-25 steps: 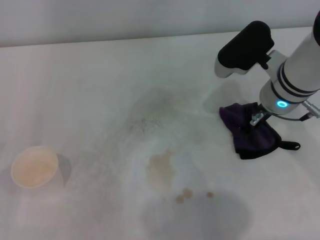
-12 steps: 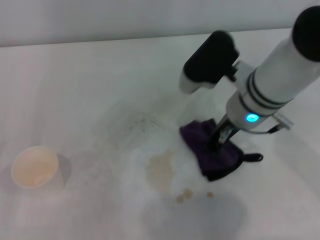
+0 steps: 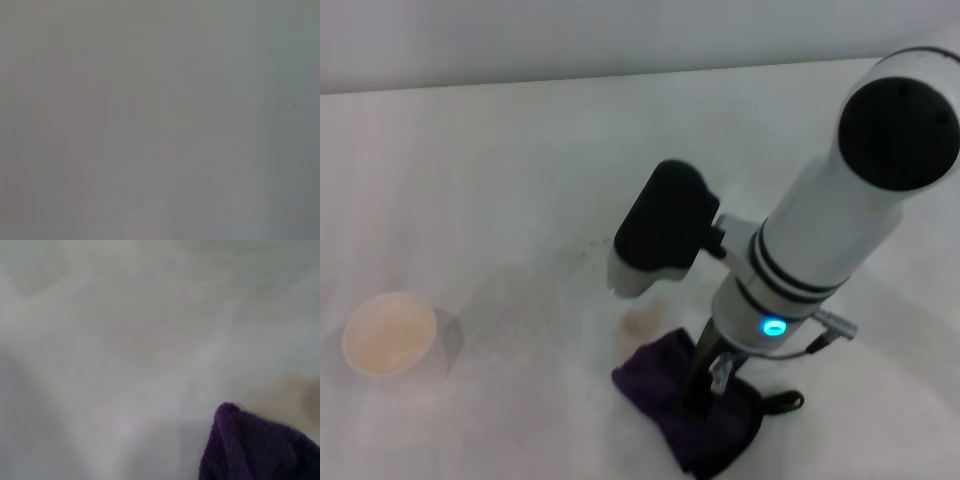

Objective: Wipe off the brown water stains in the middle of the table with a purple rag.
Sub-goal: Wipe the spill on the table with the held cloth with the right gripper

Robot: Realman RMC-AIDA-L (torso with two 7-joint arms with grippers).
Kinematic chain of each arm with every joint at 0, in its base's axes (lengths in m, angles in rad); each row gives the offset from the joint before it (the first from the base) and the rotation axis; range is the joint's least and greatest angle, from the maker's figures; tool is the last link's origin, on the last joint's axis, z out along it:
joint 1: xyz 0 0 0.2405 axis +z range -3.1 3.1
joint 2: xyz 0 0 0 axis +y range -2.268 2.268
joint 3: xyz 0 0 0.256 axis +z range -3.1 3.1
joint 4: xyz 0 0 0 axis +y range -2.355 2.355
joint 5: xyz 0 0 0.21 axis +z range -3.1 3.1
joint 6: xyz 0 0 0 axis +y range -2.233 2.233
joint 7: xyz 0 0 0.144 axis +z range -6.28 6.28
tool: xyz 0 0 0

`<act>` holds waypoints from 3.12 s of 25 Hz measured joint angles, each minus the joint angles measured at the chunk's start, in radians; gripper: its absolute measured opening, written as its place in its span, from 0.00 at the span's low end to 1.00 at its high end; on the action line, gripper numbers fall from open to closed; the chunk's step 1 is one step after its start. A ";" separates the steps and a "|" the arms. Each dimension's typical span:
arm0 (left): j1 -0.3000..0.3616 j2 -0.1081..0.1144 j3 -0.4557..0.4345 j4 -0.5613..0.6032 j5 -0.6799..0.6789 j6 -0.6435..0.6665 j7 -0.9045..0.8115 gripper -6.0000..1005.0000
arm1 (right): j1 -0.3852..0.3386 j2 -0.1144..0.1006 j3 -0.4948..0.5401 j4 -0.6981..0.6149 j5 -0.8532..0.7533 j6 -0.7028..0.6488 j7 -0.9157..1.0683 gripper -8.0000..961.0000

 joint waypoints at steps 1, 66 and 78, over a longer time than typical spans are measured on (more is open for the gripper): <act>-0.001 0.000 0.000 0.000 0.000 0.000 0.002 0.89 | 0.003 0.000 -0.018 -0.004 0.017 0.000 -0.002 0.11; 0.008 -0.001 0.000 -0.009 -0.001 -0.003 0.012 0.89 | 0.228 0.001 -0.057 0.160 0.024 -0.098 0.054 0.11; -0.001 -0.002 0.000 -0.009 -0.001 -0.003 0.013 0.89 | 0.235 0.001 -0.197 0.082 0.199 -0.095 0.001 0.11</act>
